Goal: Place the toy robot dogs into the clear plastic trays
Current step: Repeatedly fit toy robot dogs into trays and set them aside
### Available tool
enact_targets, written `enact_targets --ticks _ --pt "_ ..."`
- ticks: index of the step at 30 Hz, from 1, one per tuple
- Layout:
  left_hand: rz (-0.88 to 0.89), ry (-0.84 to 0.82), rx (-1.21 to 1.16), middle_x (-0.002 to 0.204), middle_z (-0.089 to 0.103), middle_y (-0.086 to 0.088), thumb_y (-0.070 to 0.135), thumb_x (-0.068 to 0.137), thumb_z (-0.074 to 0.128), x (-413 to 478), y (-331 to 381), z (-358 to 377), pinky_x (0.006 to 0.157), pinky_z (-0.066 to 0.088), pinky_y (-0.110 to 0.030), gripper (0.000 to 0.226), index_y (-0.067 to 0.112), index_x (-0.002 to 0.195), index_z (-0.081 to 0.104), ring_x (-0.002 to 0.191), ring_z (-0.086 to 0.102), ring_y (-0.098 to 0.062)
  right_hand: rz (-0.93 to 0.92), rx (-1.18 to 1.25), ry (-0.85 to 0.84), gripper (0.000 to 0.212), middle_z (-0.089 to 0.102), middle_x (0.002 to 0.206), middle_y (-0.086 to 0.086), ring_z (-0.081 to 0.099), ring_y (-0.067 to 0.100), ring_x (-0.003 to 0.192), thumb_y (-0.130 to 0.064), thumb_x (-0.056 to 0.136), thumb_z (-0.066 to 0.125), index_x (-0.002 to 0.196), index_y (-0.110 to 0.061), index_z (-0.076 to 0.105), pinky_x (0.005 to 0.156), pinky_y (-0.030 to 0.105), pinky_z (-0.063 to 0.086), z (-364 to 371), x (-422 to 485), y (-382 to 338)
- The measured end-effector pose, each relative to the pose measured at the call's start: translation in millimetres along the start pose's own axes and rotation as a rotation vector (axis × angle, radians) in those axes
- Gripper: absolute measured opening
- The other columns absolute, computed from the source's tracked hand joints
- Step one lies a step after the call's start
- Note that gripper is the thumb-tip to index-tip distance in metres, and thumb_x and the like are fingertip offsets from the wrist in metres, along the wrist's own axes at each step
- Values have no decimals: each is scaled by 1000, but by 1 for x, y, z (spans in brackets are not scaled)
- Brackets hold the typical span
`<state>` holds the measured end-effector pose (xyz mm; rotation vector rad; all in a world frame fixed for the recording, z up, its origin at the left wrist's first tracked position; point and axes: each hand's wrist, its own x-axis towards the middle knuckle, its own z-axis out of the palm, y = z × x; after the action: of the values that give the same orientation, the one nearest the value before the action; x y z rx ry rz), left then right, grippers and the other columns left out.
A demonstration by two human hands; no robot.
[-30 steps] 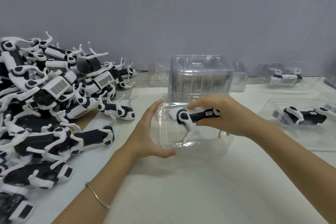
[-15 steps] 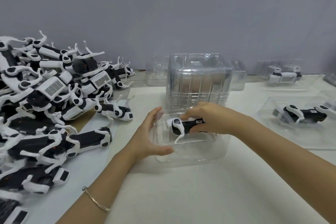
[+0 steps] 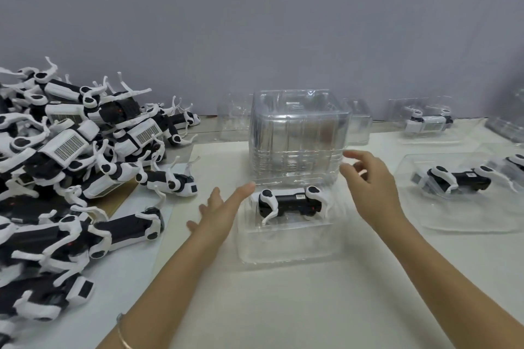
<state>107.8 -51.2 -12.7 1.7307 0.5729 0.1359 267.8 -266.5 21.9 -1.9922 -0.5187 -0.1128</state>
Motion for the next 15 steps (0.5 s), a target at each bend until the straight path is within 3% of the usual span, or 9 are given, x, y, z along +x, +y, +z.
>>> enact_targets --ticks 3,5,6,7,8,10,12,15 --pt "-52 -27 -148 157 33 -2 87 38 62 4 12 15 119 18 -49 123 30 146 41 148 20 -28 339 106 -321 54 53 134 -3 51 12 120 -57 89 54 136 -29 51 100 32 38 4 -18 12" --pt "27 -7 -215 135 56 10 71 60 71 4 21 30 106 40 -31 80 35 130 53 131 47 -8 362 343 -436 58 56 131 -14 54 8 117 -68 77 63 127 -39 57 97 28 41 6 -28 8" --pt "104 41 -231 115 65 22 56 74 73 3 21 37 90 46 -15 49 40 117 55 110 56 8 327 444 -436 59 61 123 -22 59 6 109 -68 71 66 124 -44 57 90 24 43 6 -31 6" --pt "190 91 -243 98 65 34 44 82 72 0 21 41 74 45 -5 32 44 108 53 94 57 20 287 500 -424 57 63 115 -30 61 2 104 -64 68 65 122 -51 55 83 21 43 6 -34 7" --pt "271 125 -255 94 61 43 40 82 73 -6 20 44 70 40 2 35 48 106 49 89 52 29 246 528 -410 55 60 114 -38 61 -5 105 -62 66 64 120 -60 51 79 19 44 6 -37 6" --pt "347 185 -293 121 44 47 51 70 80 -15 19 46 85 33 3 67 56 121 38 107 39 34 171 586 -354 60 54 126 -36 58 -8 113 -59 62 66 118 -66 47 80 21 48 9 -42 10" --pt "412 239 -261 137 30 43 59 60 76 -19 19 45 102 29 -7 87 72 128 23 127 31 22 133 671 -284 64 55 133 -19 57 1 118 -52 60 70 119 -62 48 92 33 48 12 -45 13" --pt "519 240 -190 137 27 50 58 63 74 -23 19 46 112 30 -17 87 80 126 19 138 29 10 53 705 -249 68 60 132 -12 58 4 120 -45 66 74 126 -58 44 100 42 44 12 -50 15"
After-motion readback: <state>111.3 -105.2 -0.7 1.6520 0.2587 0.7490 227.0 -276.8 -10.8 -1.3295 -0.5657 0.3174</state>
